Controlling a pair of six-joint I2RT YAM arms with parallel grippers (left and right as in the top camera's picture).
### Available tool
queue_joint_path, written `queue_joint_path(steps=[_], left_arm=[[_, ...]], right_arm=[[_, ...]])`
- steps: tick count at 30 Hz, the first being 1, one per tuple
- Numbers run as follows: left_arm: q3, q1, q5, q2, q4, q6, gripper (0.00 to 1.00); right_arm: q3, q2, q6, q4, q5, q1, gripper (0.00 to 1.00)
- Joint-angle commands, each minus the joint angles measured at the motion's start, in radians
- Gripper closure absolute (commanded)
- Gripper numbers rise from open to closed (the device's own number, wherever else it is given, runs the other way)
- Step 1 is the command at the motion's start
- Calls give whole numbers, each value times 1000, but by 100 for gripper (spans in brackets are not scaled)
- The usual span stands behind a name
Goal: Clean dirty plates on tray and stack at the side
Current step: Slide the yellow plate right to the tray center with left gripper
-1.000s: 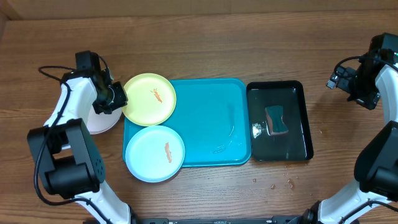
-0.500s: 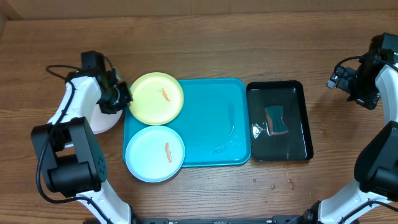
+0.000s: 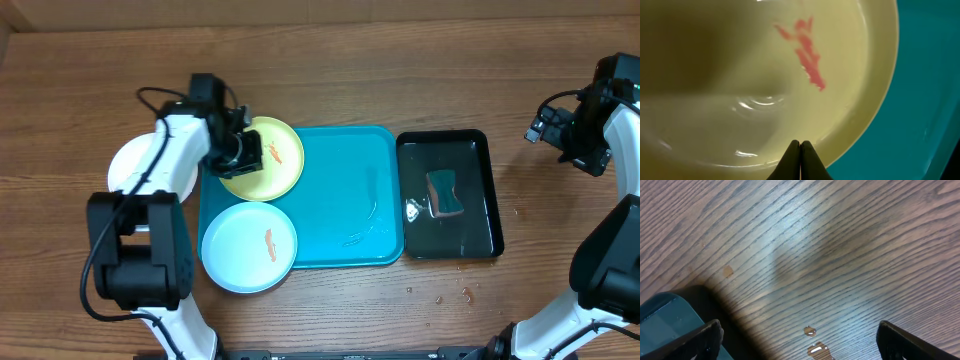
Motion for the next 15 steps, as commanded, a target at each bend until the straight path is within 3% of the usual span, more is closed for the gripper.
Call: queue_joint_path(steps=[1,4,11,15], left_arm=[[56,-10,-25,8,-14,15,94],[116,2,-90,7,-68,15,83],[202,44,-336,8,-135,16,68],[185,62,-415,11,-137,16,67]], right_arm=[[22,-21,0,3,-2,-2,0],[22,-21,0,3,-2,-2,0],[22,-21,0,3,-2,-2,0],[22,-21,0,3,-2,-2,0]])
